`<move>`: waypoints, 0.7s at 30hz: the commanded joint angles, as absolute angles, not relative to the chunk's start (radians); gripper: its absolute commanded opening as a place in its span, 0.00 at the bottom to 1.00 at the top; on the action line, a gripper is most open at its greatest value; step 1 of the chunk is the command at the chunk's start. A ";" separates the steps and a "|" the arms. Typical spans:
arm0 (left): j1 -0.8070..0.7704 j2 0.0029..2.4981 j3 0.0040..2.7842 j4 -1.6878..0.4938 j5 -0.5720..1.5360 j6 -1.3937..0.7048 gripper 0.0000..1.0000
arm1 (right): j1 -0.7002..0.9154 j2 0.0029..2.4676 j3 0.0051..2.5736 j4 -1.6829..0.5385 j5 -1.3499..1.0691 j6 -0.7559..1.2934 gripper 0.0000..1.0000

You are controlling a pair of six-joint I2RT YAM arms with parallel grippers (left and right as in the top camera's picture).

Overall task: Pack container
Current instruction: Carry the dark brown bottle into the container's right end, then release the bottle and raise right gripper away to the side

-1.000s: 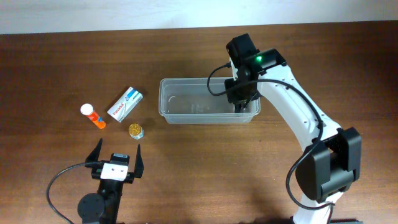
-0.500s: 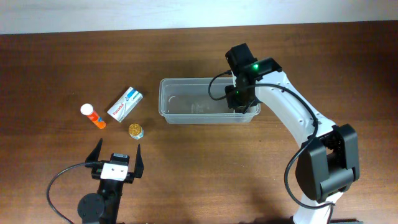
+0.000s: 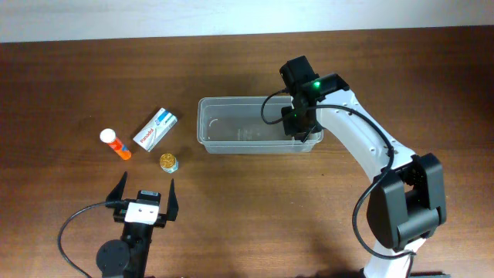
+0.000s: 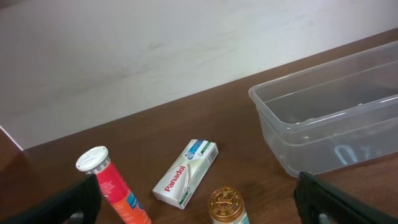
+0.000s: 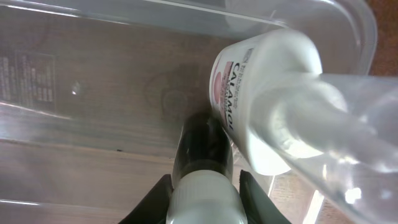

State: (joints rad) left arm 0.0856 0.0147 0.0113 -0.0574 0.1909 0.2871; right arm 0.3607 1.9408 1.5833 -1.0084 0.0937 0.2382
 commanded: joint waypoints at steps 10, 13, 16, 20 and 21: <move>0.090 0.005 0.009 -0.065 0.187 0.278 0.99 | 0.358 1.919 1.600 -1.008 0.125 0.248 0.49; 0.090 0.005 0.009 -0.065 0.187 0.277 0.99 | 0.358 1.915 1.637 -1.026 0.124 0.248 0.49; 0.090 0.005 0.009 -0.065 0.187 0.277 1.00 | 0.358 1.907 1.711 -1.076 0.123 0.248 0.49; 0.090 0.005 0.009 -0.065 0.187 0.277 0.99 | 0.360 1.890 1.841 -1.163 0.109 0.247 0.49; 0.090 0.005 0.009 -0.065 0.187 0.278 0.99 | 0.360 1.885 1.874 -1.188 0.109 0.247 0.49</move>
